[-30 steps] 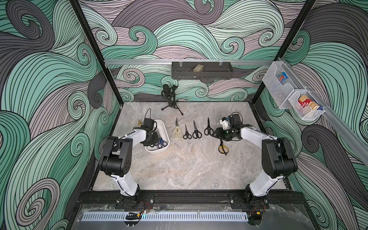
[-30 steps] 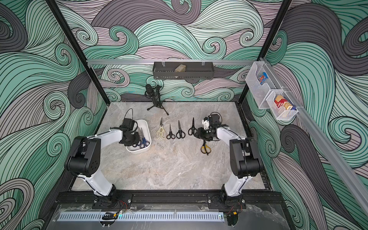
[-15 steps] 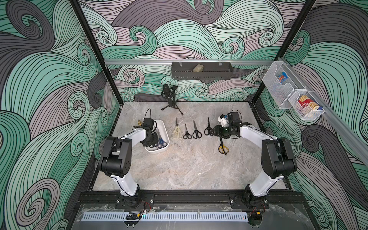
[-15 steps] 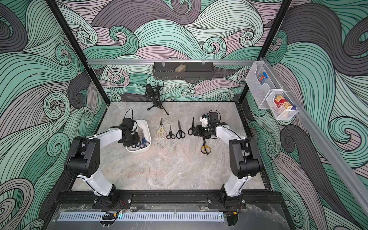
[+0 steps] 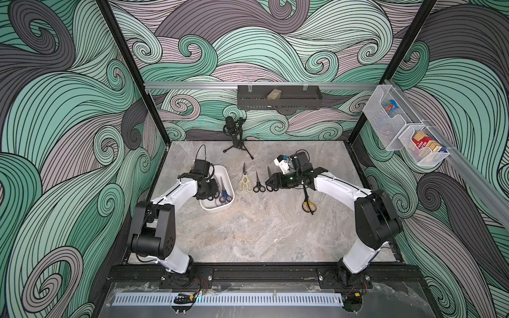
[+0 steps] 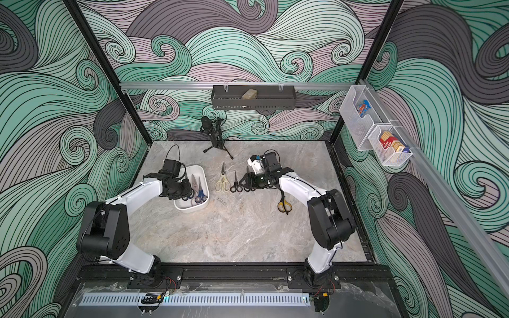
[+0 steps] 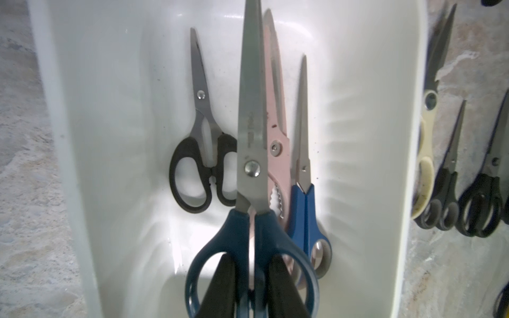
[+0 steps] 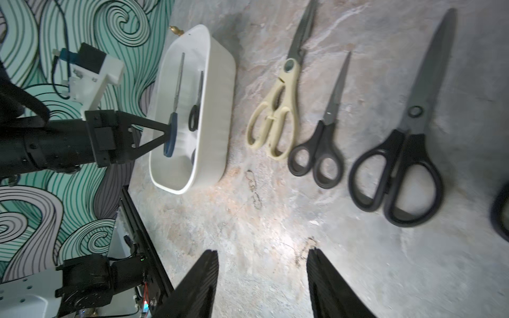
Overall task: Take the scissors out of the storage box
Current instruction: Pick up the scissors from the storage box.
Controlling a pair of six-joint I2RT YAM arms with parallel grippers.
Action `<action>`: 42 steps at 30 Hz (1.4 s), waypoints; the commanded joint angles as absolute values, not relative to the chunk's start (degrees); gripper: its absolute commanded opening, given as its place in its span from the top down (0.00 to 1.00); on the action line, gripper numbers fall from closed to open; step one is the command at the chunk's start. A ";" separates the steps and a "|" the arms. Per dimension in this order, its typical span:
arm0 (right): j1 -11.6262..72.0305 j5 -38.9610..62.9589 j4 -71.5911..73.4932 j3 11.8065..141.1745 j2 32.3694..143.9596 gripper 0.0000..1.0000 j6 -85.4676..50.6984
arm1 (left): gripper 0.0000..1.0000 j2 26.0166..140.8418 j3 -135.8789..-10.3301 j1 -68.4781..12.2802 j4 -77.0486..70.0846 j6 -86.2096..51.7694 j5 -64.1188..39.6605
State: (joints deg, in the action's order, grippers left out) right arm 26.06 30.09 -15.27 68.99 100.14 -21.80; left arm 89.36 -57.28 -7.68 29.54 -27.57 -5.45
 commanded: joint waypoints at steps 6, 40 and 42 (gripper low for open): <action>31.88 34.96 -12.23 74.53 104.14 0.45 -21.77 | 1.00 85.80 -57.22 -8.27 24.81 -32.52 -19.70; 35.27 33.26 -10.76 78.40 108.63 0.47 -25.86 | 1.00 85.66 -59.13 -22.43 13.83 -40.34 -23.86; 35.24 32.99 -10.79 78.31 108.69 0.50 -25.97 | 1.00 85.30 -59.15 -22.67 13.95 -40.52 -23.52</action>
State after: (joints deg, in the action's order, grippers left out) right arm 35.03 33.45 -11.25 78.06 108.20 -25.67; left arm 86.74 -57.19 -21.98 15.51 -39.66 -23.99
